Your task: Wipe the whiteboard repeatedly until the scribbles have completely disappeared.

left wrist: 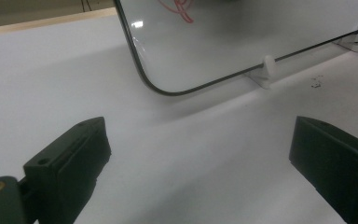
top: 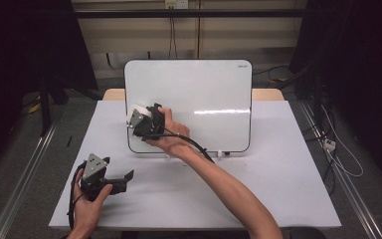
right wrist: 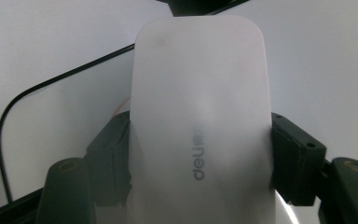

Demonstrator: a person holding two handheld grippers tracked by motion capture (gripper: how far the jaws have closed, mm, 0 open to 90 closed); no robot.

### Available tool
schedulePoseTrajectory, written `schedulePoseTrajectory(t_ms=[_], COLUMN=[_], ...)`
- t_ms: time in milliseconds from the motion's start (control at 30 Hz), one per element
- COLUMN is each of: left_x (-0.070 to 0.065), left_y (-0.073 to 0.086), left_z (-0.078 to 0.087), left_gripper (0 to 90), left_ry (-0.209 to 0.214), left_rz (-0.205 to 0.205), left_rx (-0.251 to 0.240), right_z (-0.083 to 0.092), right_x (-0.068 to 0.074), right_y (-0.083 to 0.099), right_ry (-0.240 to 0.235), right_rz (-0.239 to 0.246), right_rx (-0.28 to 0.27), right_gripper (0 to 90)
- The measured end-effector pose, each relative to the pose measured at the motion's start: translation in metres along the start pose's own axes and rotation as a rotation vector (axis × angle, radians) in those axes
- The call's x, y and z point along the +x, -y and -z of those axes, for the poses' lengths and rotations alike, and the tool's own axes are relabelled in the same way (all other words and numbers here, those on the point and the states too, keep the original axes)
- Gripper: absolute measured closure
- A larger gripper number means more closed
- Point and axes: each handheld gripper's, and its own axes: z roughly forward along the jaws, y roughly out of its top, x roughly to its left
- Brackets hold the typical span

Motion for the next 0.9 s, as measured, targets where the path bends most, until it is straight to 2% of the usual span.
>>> schedulePoseTrajectory(t_ms=[133, 233, 467, 500, 633, 767, 900], left_x=[0.0, 0.0, 0.001, 0.001, 0.001, 0.001, 0.0], left_y=[0.0, 0.0, 0.0, 0.0, 0.0, 0.0, 0.0], left_z=[0.0, 0.0, 0.0, 0.0, 0.0, 0.001, 0.0], left_gripper=[4.6, 4.6, 4.6, 4.6, 4.6, 4.6, 4.6], left_ry=[0.002, 0.003, 0.01, 0.009, 0.005, 0.007, 0.005], left_rz=[-0.001, -0.002, 0.002, 0.003, 0.007, -0.002, 0.004], left_rx=[0.003, 0.002, 0.003, 0.001, -0.001, 0.0, 0.001], right_z=[0.001, 0.001, 0.001, 0.001, 0.001, 0.002, 0.002], right_x=[-0.01, -0.019, -0.042, -0.042, -0.039, -0.035, -0.028], right_y=[-0.002, -0.004, -0.01, -0.011, -0.01, -0.009, -0.006], right_ry=[0.014, 0.021, 0.058, 0.054, 0.068, 0.081, 0.072], right_rz=[-0.036, -0.034, -0.083, -0.093, -0.063, -0.064, -0.053], right_rx=[0.005, 0.002, 0.007, 0.011, 0.01, 0.006, 0.005], right_gripper=[31.5, 31.5, 31.5, 31.5, 31.5, 31.4, 31.4])
